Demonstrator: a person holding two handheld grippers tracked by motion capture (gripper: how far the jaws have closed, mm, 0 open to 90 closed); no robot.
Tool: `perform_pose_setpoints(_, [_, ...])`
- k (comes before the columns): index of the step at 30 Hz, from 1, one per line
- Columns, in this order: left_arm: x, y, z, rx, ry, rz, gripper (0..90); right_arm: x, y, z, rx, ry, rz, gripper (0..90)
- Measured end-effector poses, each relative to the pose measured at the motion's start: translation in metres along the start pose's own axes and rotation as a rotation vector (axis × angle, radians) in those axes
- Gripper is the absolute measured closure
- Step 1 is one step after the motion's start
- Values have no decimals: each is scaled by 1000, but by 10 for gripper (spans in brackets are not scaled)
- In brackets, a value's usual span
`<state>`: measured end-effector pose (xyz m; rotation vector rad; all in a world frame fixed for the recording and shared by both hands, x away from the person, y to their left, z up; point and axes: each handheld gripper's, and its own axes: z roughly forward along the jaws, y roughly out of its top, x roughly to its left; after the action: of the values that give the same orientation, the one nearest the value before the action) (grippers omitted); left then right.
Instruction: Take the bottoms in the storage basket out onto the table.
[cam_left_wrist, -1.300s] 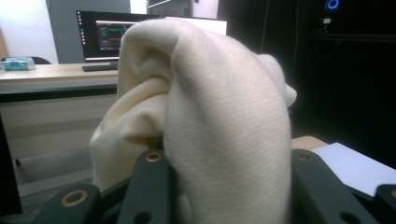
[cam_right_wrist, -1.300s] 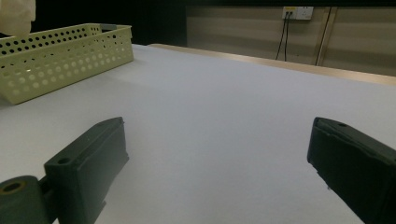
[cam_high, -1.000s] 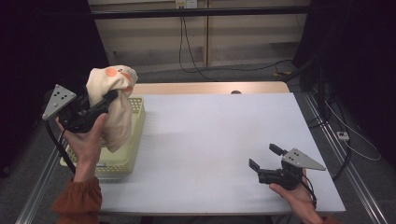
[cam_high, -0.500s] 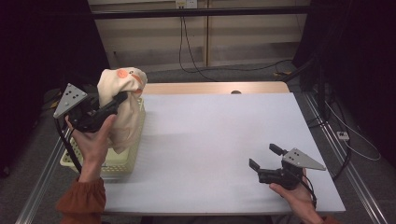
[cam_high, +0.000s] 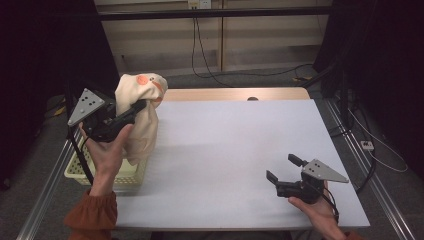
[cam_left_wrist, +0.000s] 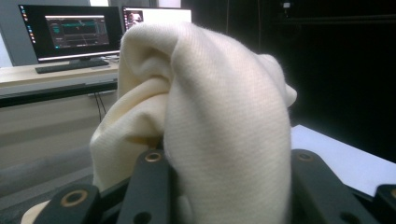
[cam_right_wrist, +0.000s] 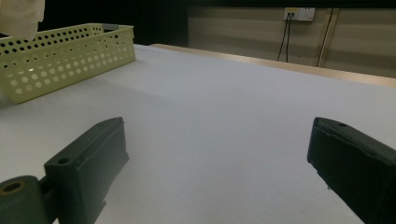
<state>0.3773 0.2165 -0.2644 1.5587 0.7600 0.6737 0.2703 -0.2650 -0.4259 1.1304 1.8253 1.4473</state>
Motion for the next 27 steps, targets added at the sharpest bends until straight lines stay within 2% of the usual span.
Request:
perform_pose_setpoints(5, [-4,3,4,5,-10,7,658,0,0,0,0,2,2,48])
perform_pose_setpoints(7, [-5,5,5,-7,-19,-12,657,0,0,1,1,0,6,48])
perform_pose_setpoints(10, [-4,8,4,-20,-40,-19,657,0,0,2,2,2,3,48])
perform_pose_setpoints(13, [-4,10,4,-28,-36,-17,657,0,0,1,2,2,9,47])
perform_pose_setpoints(14, [-4,10,4,-18,-35,-5,657,0,0,1,1,1,9,47])
perform_pose_setpoints(27, [-15,13,24,-13,-70,-16,657,-1,0,2,-2,3,9,47])
